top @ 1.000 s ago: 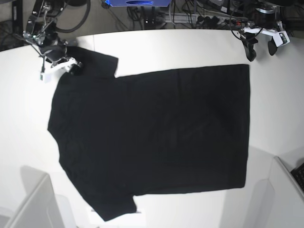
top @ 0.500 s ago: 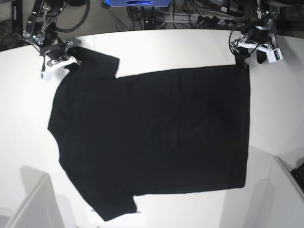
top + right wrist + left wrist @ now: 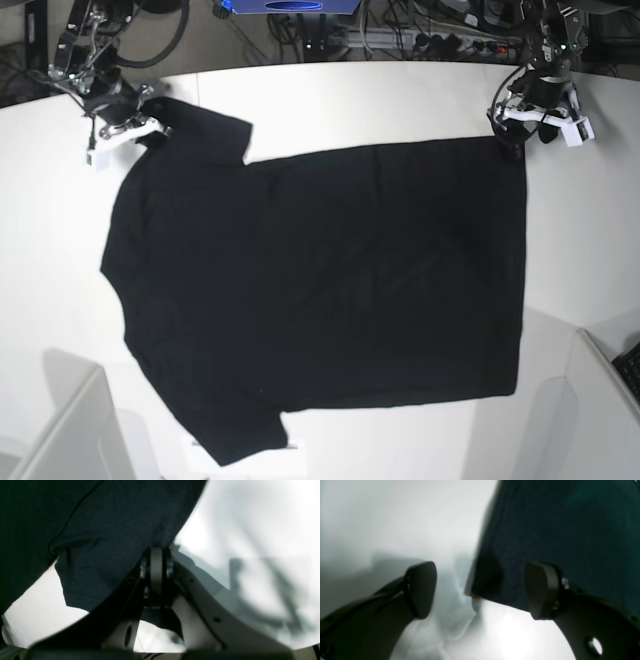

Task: Fold the T-shirt properly
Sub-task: 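Close both grippers on the shirt's shoulder corners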

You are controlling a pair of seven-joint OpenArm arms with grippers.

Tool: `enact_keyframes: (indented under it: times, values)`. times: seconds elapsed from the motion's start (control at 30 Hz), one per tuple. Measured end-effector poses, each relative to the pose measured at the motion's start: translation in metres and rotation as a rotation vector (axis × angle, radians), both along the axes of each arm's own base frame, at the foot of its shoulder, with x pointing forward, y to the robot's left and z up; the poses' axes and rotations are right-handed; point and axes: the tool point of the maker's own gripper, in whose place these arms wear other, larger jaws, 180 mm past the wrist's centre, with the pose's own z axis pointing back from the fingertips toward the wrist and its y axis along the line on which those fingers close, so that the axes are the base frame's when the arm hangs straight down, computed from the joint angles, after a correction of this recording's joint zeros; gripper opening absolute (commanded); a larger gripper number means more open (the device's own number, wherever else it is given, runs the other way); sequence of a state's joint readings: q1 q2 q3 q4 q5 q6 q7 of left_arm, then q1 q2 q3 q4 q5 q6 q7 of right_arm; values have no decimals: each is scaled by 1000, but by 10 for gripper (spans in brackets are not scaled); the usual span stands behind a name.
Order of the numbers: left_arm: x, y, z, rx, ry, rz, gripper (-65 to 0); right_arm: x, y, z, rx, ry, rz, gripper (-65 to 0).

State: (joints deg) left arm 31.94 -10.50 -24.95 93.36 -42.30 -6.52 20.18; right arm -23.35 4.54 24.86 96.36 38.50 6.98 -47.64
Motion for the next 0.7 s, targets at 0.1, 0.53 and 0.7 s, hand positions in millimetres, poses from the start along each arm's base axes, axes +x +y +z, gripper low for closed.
enact_keyframes:
  times: [0.1,0.53,0.7]
  values:
    - [4,-2,0,-5,-8,-3,-120,1,0,1,0,-4,-1,-650]
    - [12,-12,-3,-40,-12,5,-408,1,0,0,0,-3,-1,-650]
    - [12,-13,-4,-44,-8,0,-416,1,0,1,0,-4,-1,-650]
